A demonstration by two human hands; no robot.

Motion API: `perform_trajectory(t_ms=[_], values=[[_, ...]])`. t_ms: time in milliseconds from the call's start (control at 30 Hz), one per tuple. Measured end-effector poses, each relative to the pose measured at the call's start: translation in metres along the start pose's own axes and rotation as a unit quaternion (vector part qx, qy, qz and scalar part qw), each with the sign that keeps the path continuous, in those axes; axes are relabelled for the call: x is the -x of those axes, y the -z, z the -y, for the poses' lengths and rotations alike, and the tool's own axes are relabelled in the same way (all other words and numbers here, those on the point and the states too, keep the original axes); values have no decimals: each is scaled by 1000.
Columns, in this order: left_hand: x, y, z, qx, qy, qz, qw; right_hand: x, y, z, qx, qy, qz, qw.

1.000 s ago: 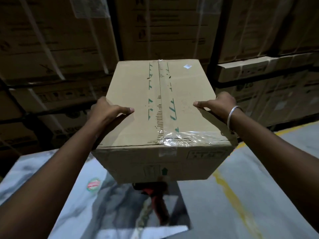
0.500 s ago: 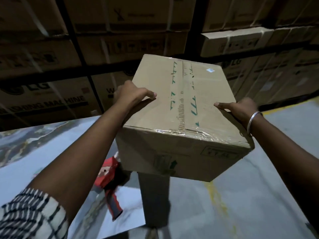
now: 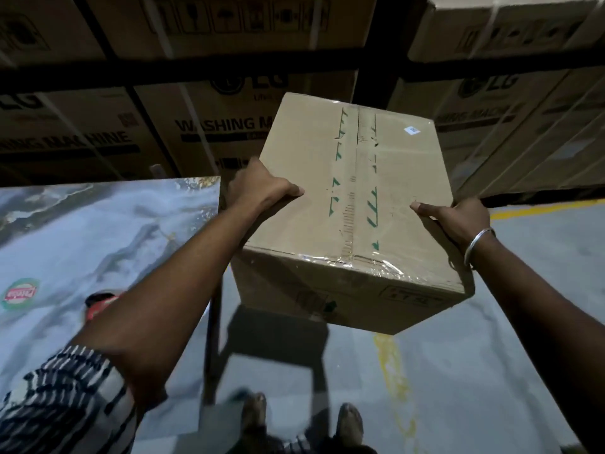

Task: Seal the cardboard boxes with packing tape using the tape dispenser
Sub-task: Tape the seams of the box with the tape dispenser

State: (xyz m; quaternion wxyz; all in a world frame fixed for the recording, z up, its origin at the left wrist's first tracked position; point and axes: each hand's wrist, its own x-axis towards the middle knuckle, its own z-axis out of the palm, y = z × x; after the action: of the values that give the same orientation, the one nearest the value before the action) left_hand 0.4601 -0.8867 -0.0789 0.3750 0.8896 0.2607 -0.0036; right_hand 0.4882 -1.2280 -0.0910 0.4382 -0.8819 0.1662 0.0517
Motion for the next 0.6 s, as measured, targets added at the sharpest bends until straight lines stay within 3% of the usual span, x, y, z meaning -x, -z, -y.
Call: perform_trajectory(t_ms=[200,333,600], values=[[-7,-99,75,63,150,41,986,-48,-61,-87,53,14,45,997],[1,-170,154,121,224,19,967,-59,-120,-166,75,-7,58,996],[14,-304,347,160,224,63,959,-76,-250,-329,146,10,112,983]])
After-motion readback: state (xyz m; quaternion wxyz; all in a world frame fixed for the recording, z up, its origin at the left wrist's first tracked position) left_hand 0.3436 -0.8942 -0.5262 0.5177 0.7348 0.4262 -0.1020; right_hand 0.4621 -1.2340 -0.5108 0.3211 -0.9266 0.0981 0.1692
